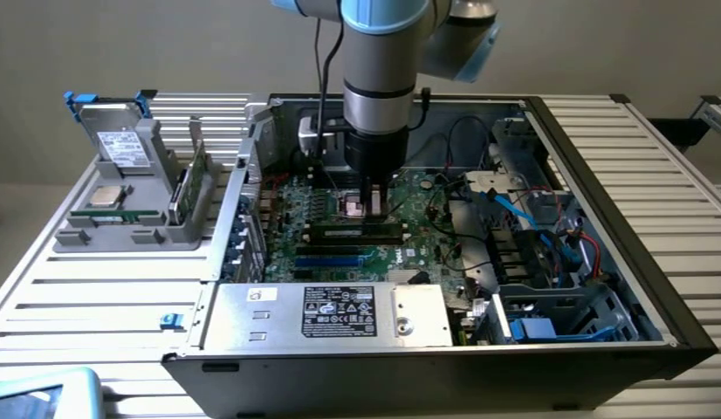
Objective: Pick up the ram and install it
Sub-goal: 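Insert the ram into the slot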
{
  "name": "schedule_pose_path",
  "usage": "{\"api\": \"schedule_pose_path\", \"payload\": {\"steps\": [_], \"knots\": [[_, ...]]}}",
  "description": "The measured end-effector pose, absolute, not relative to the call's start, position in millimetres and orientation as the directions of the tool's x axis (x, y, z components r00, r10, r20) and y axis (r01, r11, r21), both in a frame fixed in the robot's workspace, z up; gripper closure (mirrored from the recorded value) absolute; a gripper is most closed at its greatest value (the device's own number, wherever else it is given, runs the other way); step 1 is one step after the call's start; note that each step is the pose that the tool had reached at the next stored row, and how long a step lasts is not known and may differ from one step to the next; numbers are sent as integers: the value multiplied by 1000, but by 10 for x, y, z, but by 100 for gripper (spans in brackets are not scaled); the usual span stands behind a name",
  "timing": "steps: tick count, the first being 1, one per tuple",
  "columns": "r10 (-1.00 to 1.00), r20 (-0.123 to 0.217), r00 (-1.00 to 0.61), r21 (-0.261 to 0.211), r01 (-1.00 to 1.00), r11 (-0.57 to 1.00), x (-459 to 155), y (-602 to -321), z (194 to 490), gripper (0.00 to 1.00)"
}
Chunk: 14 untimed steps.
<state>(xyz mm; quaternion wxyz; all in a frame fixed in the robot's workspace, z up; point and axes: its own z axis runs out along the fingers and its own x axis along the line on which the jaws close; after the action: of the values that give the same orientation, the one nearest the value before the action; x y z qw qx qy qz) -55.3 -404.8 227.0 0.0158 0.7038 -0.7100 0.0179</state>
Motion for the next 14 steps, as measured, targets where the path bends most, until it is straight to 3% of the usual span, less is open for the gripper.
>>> {"api": "schedule_pose_path", "payload": {"steps": [8, 10, 11, 14], "knots": [[-999, 48, -10, -4, -1000, 9, -557, -4048, 2253, 87], [-999, 48, -10, -4, -1000, 9, -557, -4048, 2253, 85], [-999, 48, -10, -4, -1000, 9, -557, -4048, 2253, 78], [-999, 47, -10, -4, -1000, 10, -547, -4048, 2295, 78]]}}
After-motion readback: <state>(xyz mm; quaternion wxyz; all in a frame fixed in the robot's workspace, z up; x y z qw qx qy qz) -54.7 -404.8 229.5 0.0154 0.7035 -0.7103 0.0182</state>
